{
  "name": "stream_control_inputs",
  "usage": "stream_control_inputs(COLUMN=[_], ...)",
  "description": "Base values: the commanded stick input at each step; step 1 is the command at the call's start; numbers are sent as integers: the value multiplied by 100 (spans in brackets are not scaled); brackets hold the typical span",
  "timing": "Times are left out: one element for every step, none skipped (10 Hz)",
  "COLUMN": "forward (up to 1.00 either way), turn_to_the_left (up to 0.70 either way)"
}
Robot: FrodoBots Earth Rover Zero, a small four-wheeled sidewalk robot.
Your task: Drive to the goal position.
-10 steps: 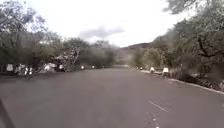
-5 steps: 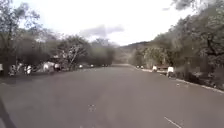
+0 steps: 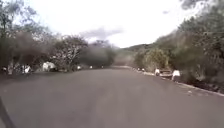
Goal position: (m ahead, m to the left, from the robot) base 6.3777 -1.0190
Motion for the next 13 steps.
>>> stream_control_inputs(forward=[100,100,100,100,100,100,100,100,100,100,100,100,100], turn_to_the_left=[0,0,0,0,0,0,0,0,0,0,0,0,0])
